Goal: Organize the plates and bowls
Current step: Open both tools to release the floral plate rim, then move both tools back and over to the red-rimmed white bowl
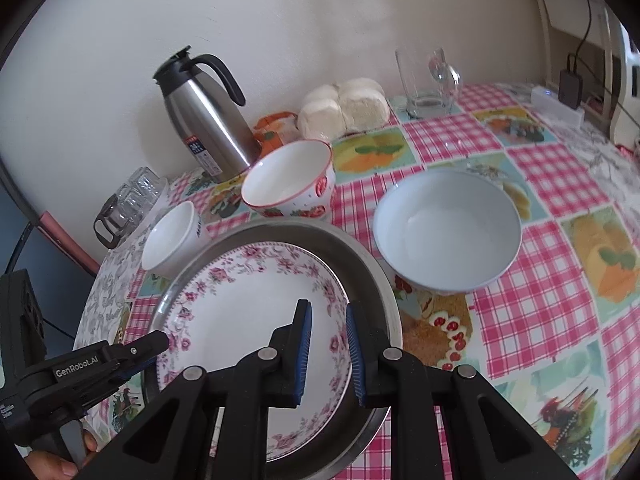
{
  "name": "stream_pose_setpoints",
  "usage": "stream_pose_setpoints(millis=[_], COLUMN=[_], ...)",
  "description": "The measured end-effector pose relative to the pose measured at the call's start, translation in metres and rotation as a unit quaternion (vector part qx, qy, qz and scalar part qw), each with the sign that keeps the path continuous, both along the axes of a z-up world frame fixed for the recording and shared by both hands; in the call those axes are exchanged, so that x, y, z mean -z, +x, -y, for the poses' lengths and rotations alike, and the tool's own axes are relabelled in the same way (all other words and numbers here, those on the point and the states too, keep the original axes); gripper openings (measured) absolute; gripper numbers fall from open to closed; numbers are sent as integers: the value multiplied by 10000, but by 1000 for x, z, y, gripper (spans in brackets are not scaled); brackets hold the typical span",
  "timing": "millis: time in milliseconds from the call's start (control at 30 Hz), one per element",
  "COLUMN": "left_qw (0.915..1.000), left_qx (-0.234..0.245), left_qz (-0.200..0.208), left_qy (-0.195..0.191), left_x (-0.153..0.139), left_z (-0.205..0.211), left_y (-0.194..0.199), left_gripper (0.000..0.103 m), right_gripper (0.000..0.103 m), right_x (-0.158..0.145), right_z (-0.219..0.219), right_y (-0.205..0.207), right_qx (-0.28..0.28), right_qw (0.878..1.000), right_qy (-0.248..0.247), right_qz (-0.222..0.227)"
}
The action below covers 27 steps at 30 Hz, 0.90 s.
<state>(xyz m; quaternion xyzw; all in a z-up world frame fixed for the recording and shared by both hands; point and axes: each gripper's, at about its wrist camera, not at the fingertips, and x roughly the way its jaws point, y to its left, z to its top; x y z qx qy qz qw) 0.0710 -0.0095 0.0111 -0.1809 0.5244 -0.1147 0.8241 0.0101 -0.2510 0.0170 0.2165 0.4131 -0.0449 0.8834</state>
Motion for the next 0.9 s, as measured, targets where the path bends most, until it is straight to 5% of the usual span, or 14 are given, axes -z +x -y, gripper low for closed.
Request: stream_pose_setpoints(millis=[200, 300, 367, 567, 700, 900], left_qw=[9990, 9972, 9957, 9899, 9861, 9773], left_qx=[33, -13, -43, -74, -96, -184], left_qz=[357, 514, 544, 379, 366, 420], left_qy=[263, 536, 743, 1362, 1621, 2070], left_x=[-19, -25, -25, -17, -12, -9], left_z=[5, 7, 8, 10, 11, 11], left_y=[-6, -8, -8, -7, -8, -7], left_gripper=[27, 41, 46, 58, 76, 86], right_gripper=[23, 33, 47, 66, 75, 84], right_x=[-17, -20, -21, -24, -23, -21], right_z=[-8, -8, -8, -15, -24, -26], right_y=[-4, -5, -6, -6, -4, -3], right_qx=[-37, 8, 40, 9, -128, -181], right_qw=[9995, 9992, 9990, 9965, 9945, 9935], right_qy=[-274, -370, -440, -833, -1042, -1127], right_qz=[137, 126, 103, 46, 14, -23])
